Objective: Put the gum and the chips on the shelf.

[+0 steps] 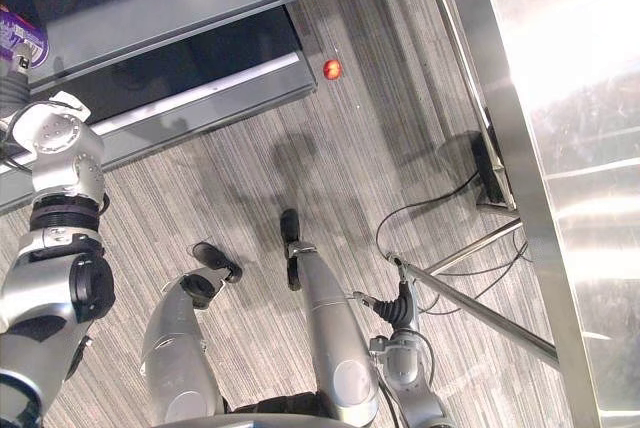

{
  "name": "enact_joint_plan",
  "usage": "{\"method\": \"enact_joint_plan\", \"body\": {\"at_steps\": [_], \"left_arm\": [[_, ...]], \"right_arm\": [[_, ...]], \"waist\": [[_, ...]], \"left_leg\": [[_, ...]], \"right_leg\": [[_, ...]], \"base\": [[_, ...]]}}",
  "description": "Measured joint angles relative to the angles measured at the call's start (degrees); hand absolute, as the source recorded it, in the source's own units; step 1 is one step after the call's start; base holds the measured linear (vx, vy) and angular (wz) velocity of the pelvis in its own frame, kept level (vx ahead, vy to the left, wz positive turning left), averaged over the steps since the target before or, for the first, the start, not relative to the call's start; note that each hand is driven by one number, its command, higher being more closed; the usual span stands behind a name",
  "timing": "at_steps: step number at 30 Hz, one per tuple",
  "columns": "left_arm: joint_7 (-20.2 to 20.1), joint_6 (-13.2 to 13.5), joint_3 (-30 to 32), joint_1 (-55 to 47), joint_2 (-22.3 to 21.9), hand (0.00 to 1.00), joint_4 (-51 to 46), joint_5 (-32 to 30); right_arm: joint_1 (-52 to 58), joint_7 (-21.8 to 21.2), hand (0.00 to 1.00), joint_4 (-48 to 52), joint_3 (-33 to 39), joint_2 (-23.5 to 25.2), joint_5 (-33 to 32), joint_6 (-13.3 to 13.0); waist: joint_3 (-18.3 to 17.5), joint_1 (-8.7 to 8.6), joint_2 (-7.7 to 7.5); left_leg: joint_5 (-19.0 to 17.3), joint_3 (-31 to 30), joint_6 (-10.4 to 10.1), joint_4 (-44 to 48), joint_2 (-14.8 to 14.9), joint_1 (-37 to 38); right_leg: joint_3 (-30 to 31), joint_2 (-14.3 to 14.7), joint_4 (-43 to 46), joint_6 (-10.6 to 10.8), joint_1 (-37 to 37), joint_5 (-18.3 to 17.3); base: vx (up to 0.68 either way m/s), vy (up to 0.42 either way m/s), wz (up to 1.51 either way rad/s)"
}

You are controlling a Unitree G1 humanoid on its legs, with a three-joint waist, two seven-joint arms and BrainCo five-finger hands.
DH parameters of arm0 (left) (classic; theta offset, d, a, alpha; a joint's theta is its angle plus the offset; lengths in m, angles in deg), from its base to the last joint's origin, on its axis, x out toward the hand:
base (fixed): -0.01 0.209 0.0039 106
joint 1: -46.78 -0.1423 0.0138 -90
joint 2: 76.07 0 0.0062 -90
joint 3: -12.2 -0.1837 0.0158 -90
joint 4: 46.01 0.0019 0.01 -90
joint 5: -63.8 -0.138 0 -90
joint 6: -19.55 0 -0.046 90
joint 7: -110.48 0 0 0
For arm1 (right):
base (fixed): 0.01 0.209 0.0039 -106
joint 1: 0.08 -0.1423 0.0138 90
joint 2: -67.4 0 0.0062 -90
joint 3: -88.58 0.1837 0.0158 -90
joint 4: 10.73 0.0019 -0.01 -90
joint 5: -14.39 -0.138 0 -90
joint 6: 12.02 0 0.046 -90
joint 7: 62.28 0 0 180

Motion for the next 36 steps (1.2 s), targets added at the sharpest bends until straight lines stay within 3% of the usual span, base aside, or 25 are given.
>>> {"method": "enact_joint_plan", "body": {"at_steps": [20,36], "left_arm": [[-1.6,0.0,-5.3,2.9,0.0,0.00,0.0,-2.3],[-1.9,0.0,-5.8,3.4,0.0,0.00,0.0,-2.4]], "right_arm": [[-1.0,0.0,0.00,-0.2,0.5,0.0,0.0,-0.8],[-1.0,0.1,0.00,-0.2,0.9,0.3,-0.8,-0.9]], "waist": [[0.2,-0.18,0.25],[0.2,-0.30,0.37]], "left_leg": [[0.1,0.3,0.2,-0.2,-0.3,-1.1],[0.8,0.3,0.2,-1.4,-0.9,-1.1]], "right_leg": [[0.1,-0.2,0.5,0.0,-1.6,0.0],[0.1,-0.3,-0.4,0.0,-1.6,0.1]], "base": [[0.03,-0.006,-0.01],[0.04,-0.010,0.01]]}}
